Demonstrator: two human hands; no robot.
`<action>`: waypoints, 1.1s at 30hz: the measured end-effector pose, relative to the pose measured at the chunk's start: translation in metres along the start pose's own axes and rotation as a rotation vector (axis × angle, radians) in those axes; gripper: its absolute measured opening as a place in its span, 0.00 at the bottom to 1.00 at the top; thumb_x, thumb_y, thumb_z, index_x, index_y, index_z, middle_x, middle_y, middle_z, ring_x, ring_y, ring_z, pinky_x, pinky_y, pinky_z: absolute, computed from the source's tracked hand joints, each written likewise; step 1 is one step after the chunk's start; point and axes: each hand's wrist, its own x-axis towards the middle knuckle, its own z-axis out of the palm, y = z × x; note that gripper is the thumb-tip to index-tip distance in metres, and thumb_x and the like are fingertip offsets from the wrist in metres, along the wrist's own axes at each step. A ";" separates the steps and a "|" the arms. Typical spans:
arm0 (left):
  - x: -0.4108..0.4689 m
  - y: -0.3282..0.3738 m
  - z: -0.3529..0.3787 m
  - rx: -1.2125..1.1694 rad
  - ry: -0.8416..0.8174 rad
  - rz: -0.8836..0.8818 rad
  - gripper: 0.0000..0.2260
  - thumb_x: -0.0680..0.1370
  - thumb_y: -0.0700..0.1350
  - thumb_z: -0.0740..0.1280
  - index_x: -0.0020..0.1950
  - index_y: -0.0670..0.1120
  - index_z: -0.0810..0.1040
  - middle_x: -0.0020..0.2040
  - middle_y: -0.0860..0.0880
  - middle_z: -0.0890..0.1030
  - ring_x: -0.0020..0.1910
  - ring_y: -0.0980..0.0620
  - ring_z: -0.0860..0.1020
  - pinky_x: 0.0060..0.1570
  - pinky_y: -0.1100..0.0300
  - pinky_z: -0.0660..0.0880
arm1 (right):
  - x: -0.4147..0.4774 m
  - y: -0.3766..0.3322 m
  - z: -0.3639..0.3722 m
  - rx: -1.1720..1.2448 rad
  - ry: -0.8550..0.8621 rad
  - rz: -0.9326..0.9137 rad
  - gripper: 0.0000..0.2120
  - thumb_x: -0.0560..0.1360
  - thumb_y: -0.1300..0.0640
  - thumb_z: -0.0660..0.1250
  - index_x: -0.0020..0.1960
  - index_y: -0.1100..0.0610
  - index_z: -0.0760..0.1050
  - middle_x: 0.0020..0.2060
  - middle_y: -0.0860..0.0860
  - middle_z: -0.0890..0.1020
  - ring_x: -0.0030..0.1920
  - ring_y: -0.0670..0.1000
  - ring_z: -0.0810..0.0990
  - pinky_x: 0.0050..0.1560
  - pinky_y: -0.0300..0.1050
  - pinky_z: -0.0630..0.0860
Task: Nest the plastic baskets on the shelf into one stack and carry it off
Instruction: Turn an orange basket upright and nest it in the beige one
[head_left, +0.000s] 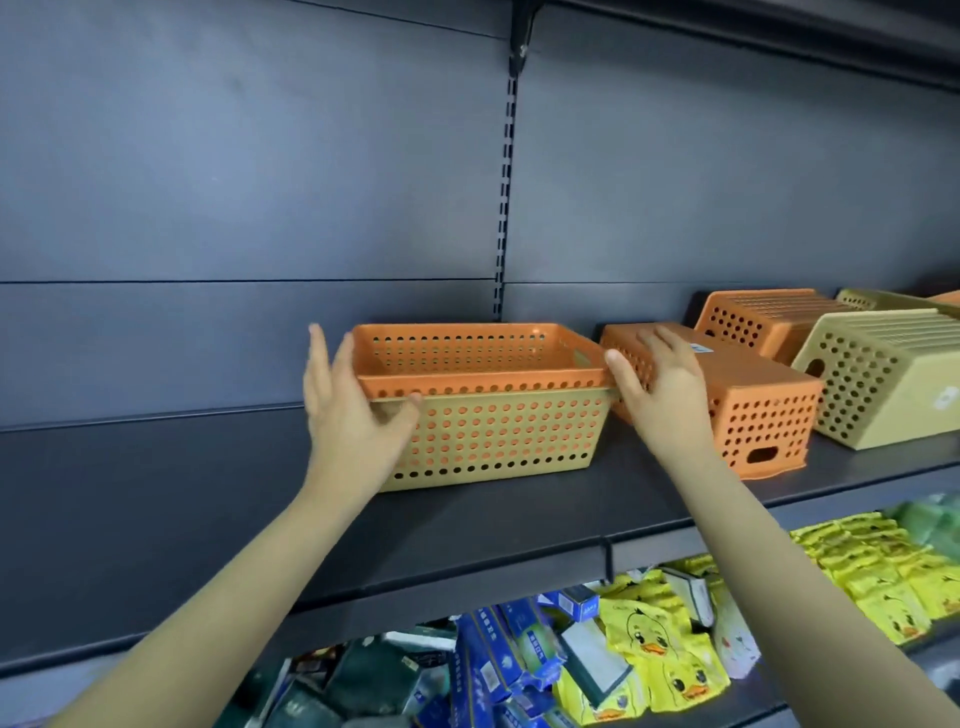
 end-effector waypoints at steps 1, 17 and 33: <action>-0.001 0.006 0.008 0.139 0.071 0.094 0.38 0.76 0.55 0.70 0.80 0.46 0.56 0.83 0.47 0.41 0.81 0.46 0.42 0.78 0.42 0.44 | 0.005 0.011 -0.007 -0.022 0.044 -0.032 0.32 0.78 0.39 0.60 0.68 0.64 0.74 0.69 0.62 0.74 0.72 0.61 0.68 0.73 0.53 0.60; -0.044 0.128 0.176 0.374 -0.363 0.517 0.25 0.82 0.55 0.58 0.78 0.50 0.65 0.80 0.48 0.61 0.79 0.48 0.60 0.76 0.49 0.60 | 0.030 0.133 -0.078 -0.143 -0.221 0.137 0.22 0.77 0.36 0.62 0.66 0.44 0.76 0.69 0.50 0.73 0.71 0.60 0.63 0.66 0.56 0.57; -0.036 0.197 0.238 -0.613 -0.263 -0.487 0.18 0.78 0.55 0.69 0.59 0.47 0.67 0.55 0.47 0.78 0.54 0.48 0.79 0.59 0.41 0.76 | 0.013 0.161 -0.116 0.832 -0.243 0.428 0.18 0.80 0.40 0.58 0.66 0.43 0.76 0.54 0.43 0.85 0.53 0.39 0.82 0.46 0.35 0.77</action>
